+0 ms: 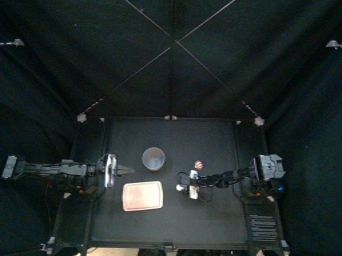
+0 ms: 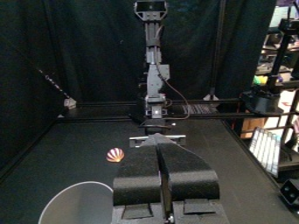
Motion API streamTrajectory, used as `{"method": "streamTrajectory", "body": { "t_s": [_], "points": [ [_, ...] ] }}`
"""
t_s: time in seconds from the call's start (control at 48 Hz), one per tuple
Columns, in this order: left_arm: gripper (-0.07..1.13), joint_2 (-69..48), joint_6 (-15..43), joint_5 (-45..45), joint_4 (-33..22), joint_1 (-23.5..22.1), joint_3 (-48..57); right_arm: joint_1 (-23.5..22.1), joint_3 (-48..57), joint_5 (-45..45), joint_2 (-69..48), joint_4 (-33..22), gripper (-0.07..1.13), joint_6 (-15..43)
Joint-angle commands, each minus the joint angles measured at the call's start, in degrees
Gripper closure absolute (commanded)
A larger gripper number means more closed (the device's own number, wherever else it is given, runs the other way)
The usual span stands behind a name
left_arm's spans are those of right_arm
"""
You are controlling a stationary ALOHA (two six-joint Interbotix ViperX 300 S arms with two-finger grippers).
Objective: Pick the ice cream then place it on the pink plate
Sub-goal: Place ice cream on the pink plate
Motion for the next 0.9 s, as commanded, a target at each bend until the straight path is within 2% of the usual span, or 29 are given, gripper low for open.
{"method": "streamTrajectory", "body": {
  "t_s": [0.021,0.104,0.333,0.542,0.688,0.771,0.896],
  "points": [
    [1.09,0.18,0.09,-0.18,0.09,0.18,-0.79,-0.53,-2.02,0.44,-1.14,-0.18,0.46,0.00],
    [1.09,0.26,0.09,-0.09,0.09,0.18,-0.79,-0.35,-3.69,0.97,-1.14,-0.26,0.54,0.00],
    [1.09,0.18,0.09,-0.09,0.09,0.09,-0.79,2.37,-16.00,4.48,-0.35,-2.11,0.54,-0.53],
    [1.09,0.18,0.09,0.00,0.09,0.18,-0.53,4.75,-29.36,5.36,7.38,-10.28,0.54,-0.09],
    [1.09,0.09,0.09,0.00,0.09,0.18,-0.62,5.27,-37.62,6.68,14.41,-13.80,0.53,0.09],
    [1.09,0.00,0.09,-0.09,0.09,0.18,-0.53,5.01,-41.92,8.70,17.49,-14.06,0.50,0.09],
    [1.09,-0.18,0.09,-0.09,0.09,0.18,-0.53,4.92,-46.49,11.87,20.92,-13.97,0.36,-0.09]
  ]
}}
